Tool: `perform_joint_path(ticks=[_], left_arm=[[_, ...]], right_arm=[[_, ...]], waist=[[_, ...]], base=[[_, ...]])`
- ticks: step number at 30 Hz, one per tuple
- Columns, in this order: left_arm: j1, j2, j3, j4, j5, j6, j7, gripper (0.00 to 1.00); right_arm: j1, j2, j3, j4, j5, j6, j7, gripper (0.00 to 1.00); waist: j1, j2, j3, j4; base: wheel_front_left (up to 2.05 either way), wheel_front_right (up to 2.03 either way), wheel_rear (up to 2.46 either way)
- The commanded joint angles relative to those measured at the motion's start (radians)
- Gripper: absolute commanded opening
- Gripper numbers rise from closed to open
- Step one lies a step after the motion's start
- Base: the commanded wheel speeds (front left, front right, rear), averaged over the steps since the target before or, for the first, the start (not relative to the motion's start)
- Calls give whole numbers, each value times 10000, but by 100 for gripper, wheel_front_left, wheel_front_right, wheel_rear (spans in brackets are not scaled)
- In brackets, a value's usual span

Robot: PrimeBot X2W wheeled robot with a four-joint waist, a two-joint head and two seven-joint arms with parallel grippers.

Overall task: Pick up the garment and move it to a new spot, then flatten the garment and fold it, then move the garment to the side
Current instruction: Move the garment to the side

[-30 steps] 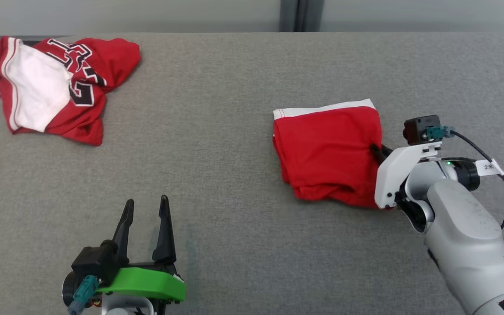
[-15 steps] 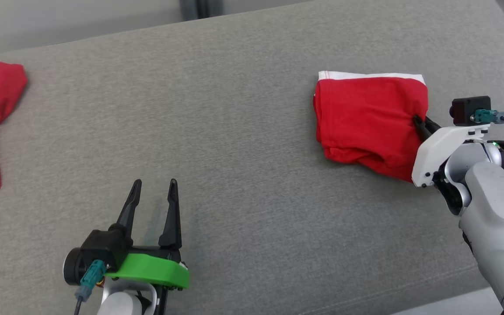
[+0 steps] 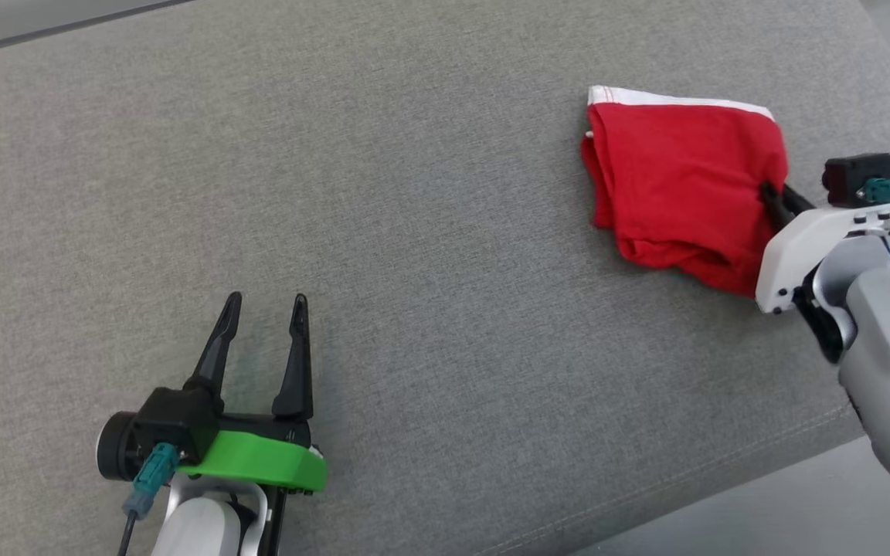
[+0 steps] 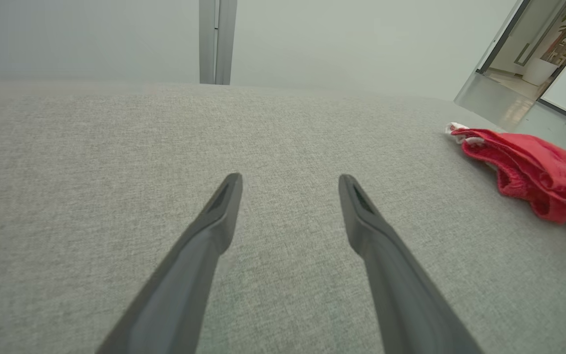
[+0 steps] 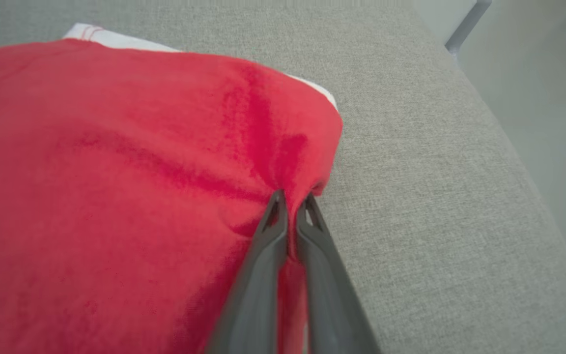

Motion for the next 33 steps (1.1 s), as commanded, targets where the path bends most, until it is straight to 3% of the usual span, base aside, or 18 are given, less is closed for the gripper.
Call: perform_joint_path(ticks=[1,14,19,20,22,23,33], left_arm=[[-168,108,64,-116,91,39,-5,100],[-280,335,-78,-1057,216,85,140,100],[-223,453,-90,-1237,231,133,219,100],[-228,467,-94,-1255,231,139,207,100],[-250,476,-120,-1267,234,162,219,100],[-268,474,-132,-1272,240,168,237,100],[-376,409,-168,-1092,26,205,220,100]], right_arm=[[-358,-182,32,126,-110,-16,-64,0],[-2596,-2056,-322,1657,-1139,-16,-280,0],[-3025,-2451,-472,2203,-1801,-16,-606,0],[-3112,-2531,-576,2299,-1920,-16,-800,22],[-3182,-2534,-791,2488,-2085,-16,-1041,45],[-3193,-2496,-931,2567,-2170,-15,-1170,100],[-3101,-1962,-1720,2763,-2888,-16,-1665,100]], waist=[[-1,0,199,281],[-1,0,1116,1282],[-1,0,1327,1388],[-1,0,1362,1398],[-1,0,1390,1407],[-1,0,1390,1400],[-1,0,953,1225]], base=[[0,0,0],[0,0,0],[0,0,0],[0,0,0],[0,0,0],[0,0,0],[0,0,0]])
